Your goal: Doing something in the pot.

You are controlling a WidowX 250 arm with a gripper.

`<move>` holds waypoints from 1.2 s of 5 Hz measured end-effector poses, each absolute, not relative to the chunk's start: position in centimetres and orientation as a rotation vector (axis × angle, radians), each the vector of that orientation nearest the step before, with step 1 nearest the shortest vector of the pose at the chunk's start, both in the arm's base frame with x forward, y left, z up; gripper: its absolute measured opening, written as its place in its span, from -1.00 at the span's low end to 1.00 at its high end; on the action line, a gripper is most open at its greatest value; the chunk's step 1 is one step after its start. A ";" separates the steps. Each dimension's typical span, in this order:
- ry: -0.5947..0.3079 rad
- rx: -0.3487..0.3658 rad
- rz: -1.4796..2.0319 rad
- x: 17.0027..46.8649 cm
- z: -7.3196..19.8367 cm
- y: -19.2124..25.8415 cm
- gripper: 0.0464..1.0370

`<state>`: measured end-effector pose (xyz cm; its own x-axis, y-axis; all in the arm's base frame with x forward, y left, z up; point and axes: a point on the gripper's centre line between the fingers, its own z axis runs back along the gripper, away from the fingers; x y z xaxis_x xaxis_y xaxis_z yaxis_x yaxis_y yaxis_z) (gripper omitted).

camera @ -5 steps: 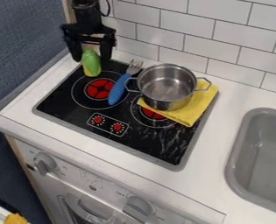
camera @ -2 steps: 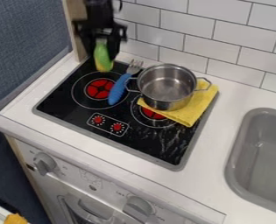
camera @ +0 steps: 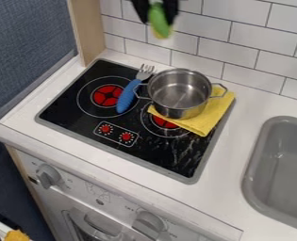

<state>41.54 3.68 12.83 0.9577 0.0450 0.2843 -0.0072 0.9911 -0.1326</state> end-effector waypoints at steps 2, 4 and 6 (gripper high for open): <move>-0.167 -0.124 -0.127 39.4 9.3 -1.0 0.27; -0.093 -0.071 -0.157 37.3 6.4 -0.9 0.27; -0.099 -0.070 -0.182 37.3 6.2 -1.2 0.90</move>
